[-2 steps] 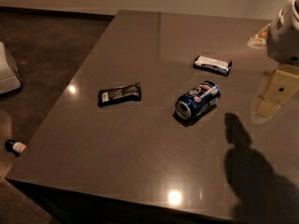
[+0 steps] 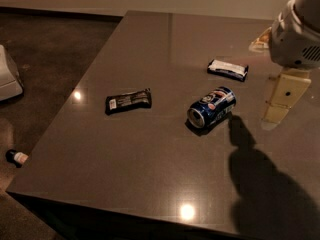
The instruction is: Place pepsi can upright
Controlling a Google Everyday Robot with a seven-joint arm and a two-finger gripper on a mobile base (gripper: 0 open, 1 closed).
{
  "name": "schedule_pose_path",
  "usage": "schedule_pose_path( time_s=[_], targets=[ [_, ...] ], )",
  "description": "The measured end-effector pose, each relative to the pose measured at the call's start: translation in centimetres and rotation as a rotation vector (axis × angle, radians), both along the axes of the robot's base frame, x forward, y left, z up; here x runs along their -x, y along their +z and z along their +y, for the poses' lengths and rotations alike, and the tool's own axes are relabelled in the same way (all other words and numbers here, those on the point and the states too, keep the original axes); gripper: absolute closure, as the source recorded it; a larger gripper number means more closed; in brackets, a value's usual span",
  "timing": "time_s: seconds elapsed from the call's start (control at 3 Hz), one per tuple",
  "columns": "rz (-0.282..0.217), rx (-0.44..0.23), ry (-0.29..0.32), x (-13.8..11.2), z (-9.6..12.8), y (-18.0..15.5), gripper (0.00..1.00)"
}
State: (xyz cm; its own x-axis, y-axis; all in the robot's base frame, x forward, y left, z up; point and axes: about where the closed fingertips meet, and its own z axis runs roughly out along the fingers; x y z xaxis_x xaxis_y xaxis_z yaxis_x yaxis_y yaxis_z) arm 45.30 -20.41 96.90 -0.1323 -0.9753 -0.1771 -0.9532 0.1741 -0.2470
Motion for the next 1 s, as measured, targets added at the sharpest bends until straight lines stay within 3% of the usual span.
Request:
schedule_pose_path(
  time_s=[0.33,0.67,1.0],
  targets=[
    [0.026,0.017,0.128,-1.7,2.0,-1.5,0.00],
    [0.032,0.038,0.337,-3.6,4.7,-3.7,0.00],
    [0.037,0.056,0.461,-4.0,5.9,-5.3,0.00]
  ],
)
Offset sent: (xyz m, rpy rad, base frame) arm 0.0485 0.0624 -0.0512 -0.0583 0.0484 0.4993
